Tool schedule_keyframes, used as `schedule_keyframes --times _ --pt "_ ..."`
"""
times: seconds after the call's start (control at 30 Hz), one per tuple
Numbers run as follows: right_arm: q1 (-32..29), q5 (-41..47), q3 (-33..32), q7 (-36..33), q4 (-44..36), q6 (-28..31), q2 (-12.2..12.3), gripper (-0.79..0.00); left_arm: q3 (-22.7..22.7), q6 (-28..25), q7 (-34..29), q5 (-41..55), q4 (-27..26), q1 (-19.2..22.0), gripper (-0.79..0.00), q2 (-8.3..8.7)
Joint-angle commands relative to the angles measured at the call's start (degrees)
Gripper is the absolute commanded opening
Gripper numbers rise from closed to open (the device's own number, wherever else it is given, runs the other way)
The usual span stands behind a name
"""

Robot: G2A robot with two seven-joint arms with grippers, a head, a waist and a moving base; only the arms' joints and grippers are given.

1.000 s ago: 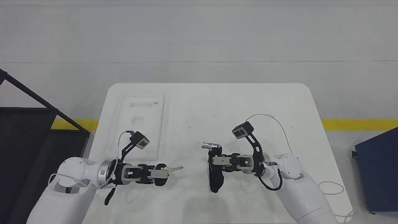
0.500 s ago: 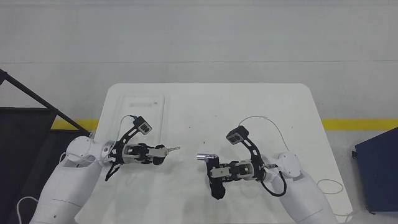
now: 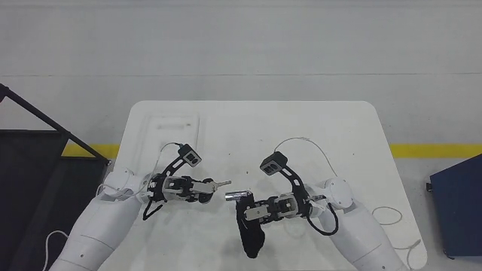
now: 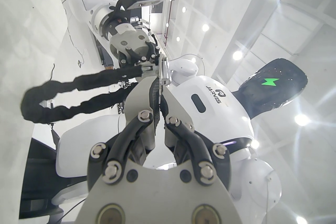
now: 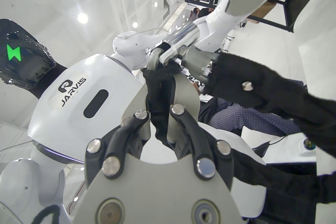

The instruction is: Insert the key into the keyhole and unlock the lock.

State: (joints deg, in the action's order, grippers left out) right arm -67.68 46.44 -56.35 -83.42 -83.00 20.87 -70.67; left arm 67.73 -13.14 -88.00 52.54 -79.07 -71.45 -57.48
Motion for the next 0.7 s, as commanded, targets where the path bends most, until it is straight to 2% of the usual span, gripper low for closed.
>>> schedule_keyframes --times 0.0,0.43,0.67 --pt "0.7 0.4 0.5 0.5 0.5 0.5 -0.2 -0.785 0.1 -0.4 0.0 -0.3 -0.8 -0.8 -0.785 0.25" --pt "0.9 0.7 -0.2 -0.7 1.3 -0.7 -0.1 -0.785 5.1 0.6 0.0 1.1 -1.8 -2.6 -0.785 2.28" --pt "1.0 0.8 -0.3 -1.9 1.3 -1.9 0.0 -0.785 4.9 2.5 0.0 -0.4 -4.0 -2.9 -0.785 3.19"
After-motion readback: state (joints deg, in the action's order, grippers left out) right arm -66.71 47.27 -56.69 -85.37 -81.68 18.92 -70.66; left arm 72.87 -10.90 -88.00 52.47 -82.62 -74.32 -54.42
